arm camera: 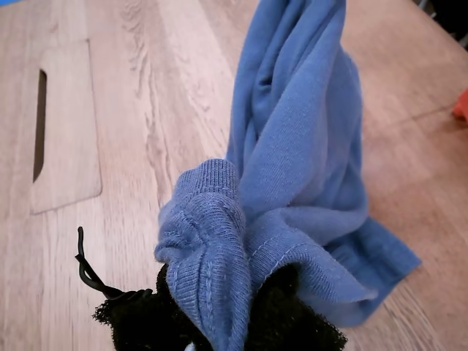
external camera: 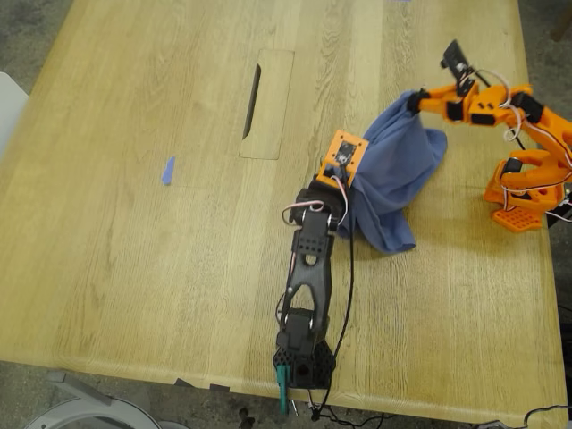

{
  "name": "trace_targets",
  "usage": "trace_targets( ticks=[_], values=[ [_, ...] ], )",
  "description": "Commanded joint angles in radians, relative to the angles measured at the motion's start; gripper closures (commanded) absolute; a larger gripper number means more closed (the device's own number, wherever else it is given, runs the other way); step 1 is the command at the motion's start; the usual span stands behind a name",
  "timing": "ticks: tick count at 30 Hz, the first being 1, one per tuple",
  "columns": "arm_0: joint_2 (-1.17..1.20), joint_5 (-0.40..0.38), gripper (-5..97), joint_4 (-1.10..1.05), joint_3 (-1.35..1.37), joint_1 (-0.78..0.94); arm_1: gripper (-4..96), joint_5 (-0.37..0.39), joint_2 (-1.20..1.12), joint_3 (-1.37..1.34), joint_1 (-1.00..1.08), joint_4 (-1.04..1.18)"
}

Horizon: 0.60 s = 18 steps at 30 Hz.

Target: Fold a T-shirt

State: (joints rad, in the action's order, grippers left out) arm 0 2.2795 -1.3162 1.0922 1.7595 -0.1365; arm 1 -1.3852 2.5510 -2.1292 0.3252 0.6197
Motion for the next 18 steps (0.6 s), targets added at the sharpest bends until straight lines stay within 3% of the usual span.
trace_targets(
  ticks=[1,13,18],
  values=[
    [0.173,0.011,92,-0.081,0.06,0.064,90.3,0.006,-0.048,-0.009,0.043,-0.097],
    [0.158,0.014,92,-0.341,0.267,0.224,90.3,0.002,-0.63,0.117,0.11,-0.658],
    [0.153,0.015,92,-0.466,0.342,0.325,90.5,-0.002,-0.891,0.321,0.118,-0.746]
  ],
)
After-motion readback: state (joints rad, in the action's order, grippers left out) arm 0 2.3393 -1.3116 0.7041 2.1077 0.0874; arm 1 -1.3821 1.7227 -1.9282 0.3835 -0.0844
